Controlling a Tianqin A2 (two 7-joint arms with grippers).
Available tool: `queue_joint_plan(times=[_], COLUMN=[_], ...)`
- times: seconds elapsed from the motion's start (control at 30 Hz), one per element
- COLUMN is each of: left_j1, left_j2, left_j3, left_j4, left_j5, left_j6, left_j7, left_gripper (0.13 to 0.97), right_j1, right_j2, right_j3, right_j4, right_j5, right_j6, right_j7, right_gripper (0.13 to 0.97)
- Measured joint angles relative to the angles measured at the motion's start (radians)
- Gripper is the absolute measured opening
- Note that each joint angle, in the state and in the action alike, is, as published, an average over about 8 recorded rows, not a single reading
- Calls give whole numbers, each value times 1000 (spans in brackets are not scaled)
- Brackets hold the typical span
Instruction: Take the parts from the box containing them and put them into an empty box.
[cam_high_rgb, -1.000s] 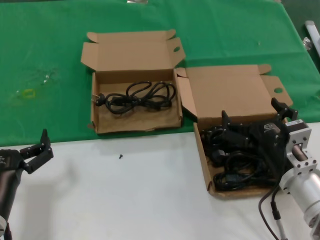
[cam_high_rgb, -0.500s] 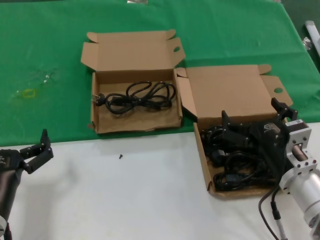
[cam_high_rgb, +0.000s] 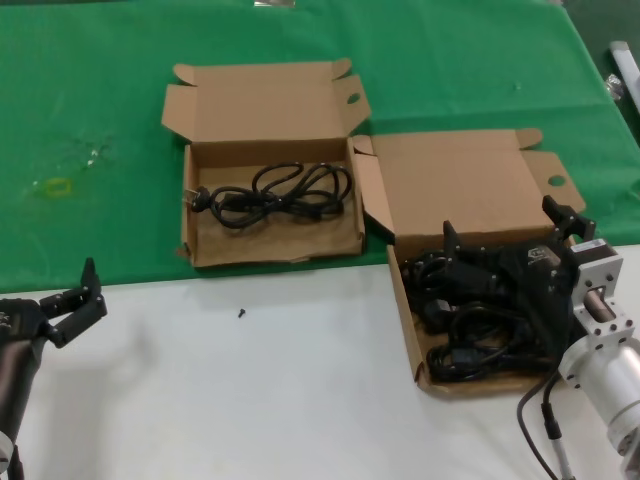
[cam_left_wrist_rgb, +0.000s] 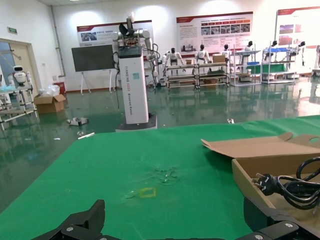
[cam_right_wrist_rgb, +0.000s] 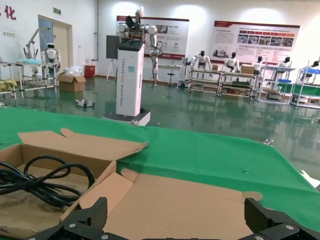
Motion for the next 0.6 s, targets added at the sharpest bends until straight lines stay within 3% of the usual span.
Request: queue_joint_plan(times=[0.6], left_j1=[0], left_j2=[0], left_j3=[0], left_j4=[0], left_j5=[0], left_j6=[0], left_j7=[0], left_gripper=[966], right_j1=[0], right_j2=[0], right_j3=[0], right_j4=[0], right_j5=[0], right_j6=[0], right_j7=[0], right_gripper=[966])
